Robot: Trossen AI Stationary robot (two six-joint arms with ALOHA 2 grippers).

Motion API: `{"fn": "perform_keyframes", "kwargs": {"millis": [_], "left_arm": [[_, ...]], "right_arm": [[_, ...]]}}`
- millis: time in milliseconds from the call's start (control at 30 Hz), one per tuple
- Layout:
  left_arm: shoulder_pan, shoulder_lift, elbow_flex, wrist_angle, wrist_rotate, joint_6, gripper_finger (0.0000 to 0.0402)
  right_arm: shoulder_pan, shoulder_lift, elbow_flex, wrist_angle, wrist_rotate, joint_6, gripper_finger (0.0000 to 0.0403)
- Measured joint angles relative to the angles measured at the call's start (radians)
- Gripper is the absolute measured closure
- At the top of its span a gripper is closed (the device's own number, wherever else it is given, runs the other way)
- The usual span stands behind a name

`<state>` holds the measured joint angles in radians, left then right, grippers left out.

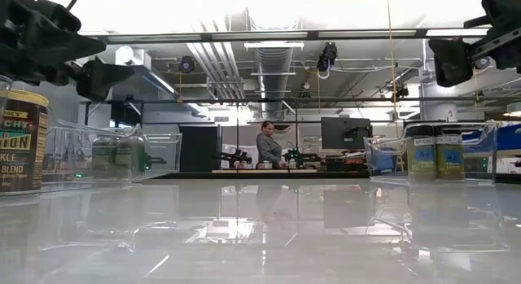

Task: Sort spices by type
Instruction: Return to Home Position

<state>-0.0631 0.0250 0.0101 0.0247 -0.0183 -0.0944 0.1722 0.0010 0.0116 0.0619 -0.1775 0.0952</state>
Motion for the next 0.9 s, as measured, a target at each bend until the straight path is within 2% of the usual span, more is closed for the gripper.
{"fn": "perform_keyframes", "kwargs": {"millis": [167,300,633,733,900], "left_arm": [[0.0,0.018,0.0,-0.002,-0.003,-0.011,0.0086],[0.0,0.036,0.008,-0.014,-0.007,-0.011,0.0086],[0.0,0.06,0.027,-0.014,-0.01,-0.019,0.0086],[0.0,0.063,0.027,-0.013,-0.01,-0.019,0.0086],[0.0,0.065,0.027,-0.011,-0.009,-0.019,0.0086]], "right_arm": [[-0.053,0.001,0.0,-0.005,-0.018,-0.01,0.0042],[-0.093,0.001,0.0,-0.005,-0.066,-0.084,0.0042],[-0.095,0.035,-0.001,-0.006,-0.005,-0.268,0.0042],[-0.095,0.041,-0.001,-0.006,-0.005,-0.265,0.0042],[-0.095,0.041,-0.001,-0.005,-0.005,-0.172,0.0042]]}}
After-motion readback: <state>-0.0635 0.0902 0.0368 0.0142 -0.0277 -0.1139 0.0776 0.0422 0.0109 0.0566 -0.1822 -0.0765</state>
